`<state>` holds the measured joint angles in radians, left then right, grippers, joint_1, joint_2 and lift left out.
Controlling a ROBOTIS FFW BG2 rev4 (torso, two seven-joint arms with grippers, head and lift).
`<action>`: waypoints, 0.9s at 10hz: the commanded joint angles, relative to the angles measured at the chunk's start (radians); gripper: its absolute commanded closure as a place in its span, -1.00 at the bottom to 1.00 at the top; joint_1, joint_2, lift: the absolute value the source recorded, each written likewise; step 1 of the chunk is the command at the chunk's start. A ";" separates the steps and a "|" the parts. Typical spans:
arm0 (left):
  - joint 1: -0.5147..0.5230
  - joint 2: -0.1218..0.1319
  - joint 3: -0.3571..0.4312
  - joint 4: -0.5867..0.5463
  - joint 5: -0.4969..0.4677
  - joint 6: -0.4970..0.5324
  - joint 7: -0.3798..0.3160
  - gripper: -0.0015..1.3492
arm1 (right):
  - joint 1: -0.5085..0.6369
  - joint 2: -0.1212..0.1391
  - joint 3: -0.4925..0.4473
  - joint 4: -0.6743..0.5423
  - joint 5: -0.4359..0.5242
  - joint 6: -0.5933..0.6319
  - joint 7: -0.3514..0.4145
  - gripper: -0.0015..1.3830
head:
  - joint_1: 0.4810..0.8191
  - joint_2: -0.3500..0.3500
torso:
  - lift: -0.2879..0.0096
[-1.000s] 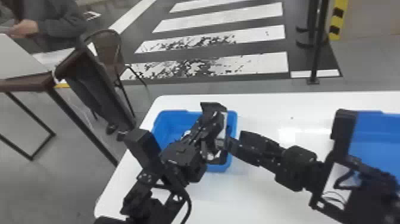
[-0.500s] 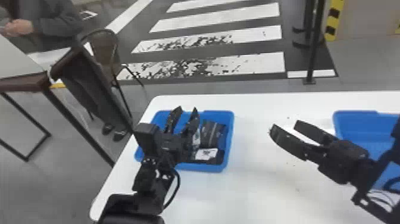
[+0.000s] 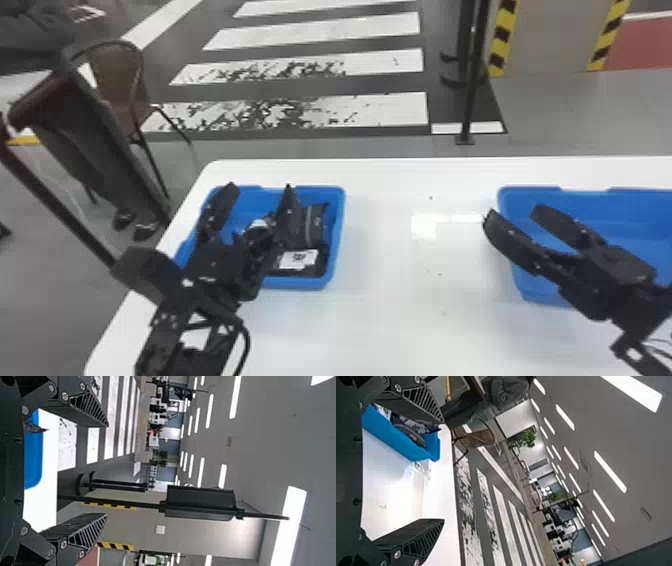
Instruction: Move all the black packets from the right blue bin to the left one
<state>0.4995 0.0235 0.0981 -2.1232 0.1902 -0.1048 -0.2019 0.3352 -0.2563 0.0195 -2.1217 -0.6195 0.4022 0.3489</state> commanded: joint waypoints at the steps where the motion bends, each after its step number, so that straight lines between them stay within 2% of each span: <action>1: 0.109 -0.019 -0.020 -0.094 0.001 -0.043 0.004 -0.63 | 0.089 0.025 -0.071 -0.044 0.059 -0.056 -0.001 -0.78 | 0.27 0.44 | -0.01; 3: 0.195 -0.020 -0.010 -0.138 -0.033 -0.111 0.009 -0.67 | 0.207 0.063 -0.153 -0.155 0.217 -0.162 -0.005 -0.78 | 0.27 0.28 | -0.01; 5: 0.254 -0.026 0.047 -0.163 -0.214 -0.182 0.044 -0.92 | 0.320 0.101 -0.215 -0.221 0.278 -0.243 -0.033 -0.77 | 0.27 0.13 | -0.01; 6: 0.271 -0.026 0.057 -0.163 -0.244 -0.178 0.070 -0.93 | 0.372 0.134 -0.269 -0.258 0.334 -0.265 -0.034 -0.77 | 0.27 0.11 | -0.01; 7: 0.293 -0.026 0.053 -0.163 -0.220 -0.168 0.096 -0.94 | 0.416 0.149 -0.287 -0.275 0.352 -0.267 -0.041 -0.77 | 0.27 0.07 | -0.01; 9: 0.308 -0.026 0.057 -0.163 -0.184 -0.195 0.114 -0.94 | 0.423 0.154 -0.289 -0.265 0.348 -0.267 -0.044 -0.77 | 0.27 0.00 | -0.01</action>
<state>0.8059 0.0000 0.1548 -2.2858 0.0012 -0.2948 -0.0867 0.7606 -0.1031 -0.2686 -2.3904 -0.2718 0.1347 0.3051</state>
